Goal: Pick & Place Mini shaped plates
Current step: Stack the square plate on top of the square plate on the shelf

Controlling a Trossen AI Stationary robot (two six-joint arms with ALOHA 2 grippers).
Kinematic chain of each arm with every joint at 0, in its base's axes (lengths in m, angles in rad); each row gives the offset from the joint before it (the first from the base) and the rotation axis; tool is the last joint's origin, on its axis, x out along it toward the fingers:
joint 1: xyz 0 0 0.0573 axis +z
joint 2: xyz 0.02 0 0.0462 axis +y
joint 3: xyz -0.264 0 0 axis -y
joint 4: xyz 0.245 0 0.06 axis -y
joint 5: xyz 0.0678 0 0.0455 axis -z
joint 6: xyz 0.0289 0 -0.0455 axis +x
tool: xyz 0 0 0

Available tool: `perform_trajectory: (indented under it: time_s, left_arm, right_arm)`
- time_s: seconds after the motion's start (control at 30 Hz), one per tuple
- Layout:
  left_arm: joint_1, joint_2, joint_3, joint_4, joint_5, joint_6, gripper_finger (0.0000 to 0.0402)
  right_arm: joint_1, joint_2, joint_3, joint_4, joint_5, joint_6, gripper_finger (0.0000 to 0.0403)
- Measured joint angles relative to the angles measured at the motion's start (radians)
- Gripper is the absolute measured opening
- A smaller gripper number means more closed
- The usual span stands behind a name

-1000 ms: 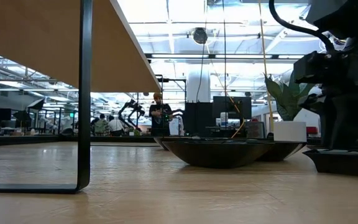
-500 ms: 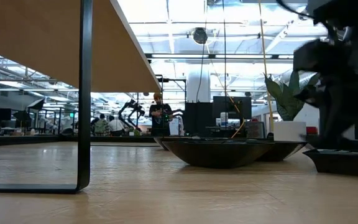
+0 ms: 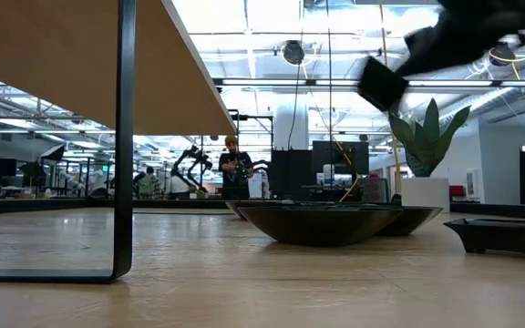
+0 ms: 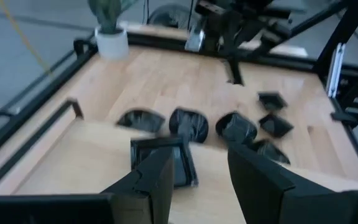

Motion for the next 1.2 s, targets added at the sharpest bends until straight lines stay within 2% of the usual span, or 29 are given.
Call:
perform_trajectory:
  time_s: [0.1, 0.2, 0.33, 0.4, 0.5, 0.63, 0.83, 1.03, 1.2]
  left_arm:
    - [0.0, 0.03, 0.0, 0.097, -0.001, 0.042, 0.0154]
    - [0.001, 0.085, 0.0, 0.216, -0.001, 0.104, 0.0154]
    - [0.003, 0.183, 0.0, 0.429, 0.0, 0.239, 0.0154]
    - [0.006, 0.239, 0.0, 0.542, -0.008, 0.306, 0.0154]
    - [0.018, 0.333, 0.0, 0.727, -0.047, 0.363, 0.0154]
    - [0.044, 0.473, 0.0, 0.941, -0.064, 0.428, 0.0154]
    - [0.071, 0.612, 0.0, 1.164, -0.068, 0.501, 0.0154]
    - [0.101, 0.672, 0.0, 1.247, -0.069, 0.496, 0.0154]
    - [0.122, 0.673, 0.002, 1.252, -0.067, 0.449, 0.0154]
  right_arm:
    - [-0.002, 0.019, -0.031, 0.251, 0.155, -0.155, 0.0001]
    - [-0.025, 0.072, -0.097, 0.665, 0.243, -0.379, 0.0001]
    - [-0.08, 0.188, -0.178, 1.253, 0.221, -0.612, 0.0]
    - [-0.106, 0.255, -0.203, 1.456, 0.192, -0.673, 0.0]
    - [-0.14, 0.341, -0.207, 1.645, 0.137, -0.709, 0.0]
    - [-0.174, 0.425, -0.18, 1.662, 0.044, -0.699, 0.0]
    - [-0.178, 0.498, -0.156, 1.679, 0.04, -0.712, 0.0]
    - [-0.178, 0.496, -0.152, 1.682, 0.041, -0.682, 0.0]
    - [-0.179, 0.496, -0.152, 1.682, 0.041, -0.682, 0.0]
